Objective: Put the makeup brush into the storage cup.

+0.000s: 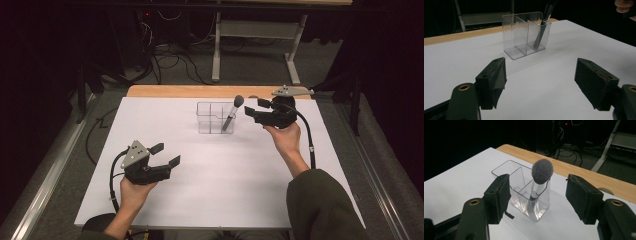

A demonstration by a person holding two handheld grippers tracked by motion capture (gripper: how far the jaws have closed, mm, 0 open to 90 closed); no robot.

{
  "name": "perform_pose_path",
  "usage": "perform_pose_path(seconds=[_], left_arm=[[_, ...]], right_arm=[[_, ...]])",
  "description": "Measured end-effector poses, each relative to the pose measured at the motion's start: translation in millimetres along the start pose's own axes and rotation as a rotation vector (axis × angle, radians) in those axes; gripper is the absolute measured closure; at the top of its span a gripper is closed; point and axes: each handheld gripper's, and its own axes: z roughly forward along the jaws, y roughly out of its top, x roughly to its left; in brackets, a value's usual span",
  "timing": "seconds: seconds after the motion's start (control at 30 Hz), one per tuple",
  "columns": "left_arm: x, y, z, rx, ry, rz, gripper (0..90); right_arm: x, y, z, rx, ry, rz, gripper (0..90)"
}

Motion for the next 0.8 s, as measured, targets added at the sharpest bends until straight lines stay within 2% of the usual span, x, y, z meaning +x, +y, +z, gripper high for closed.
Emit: perform_pose_path(seconds=[0.27, 0.8], left_arm=[[2.7, 0.1, -1.7, -0.016, 0.013, -0.006, 25.9], [2.6, 0.1, -1.3, -0.015, 0.012, -0.006, 26.0]], right_arm=[[3.6, -2.5, -12.1, -0.027, 0.011, -0.009, 38.1], [6.3, -7.4, -27.9, -0.041, 0.023, -0.023, 36.4]])
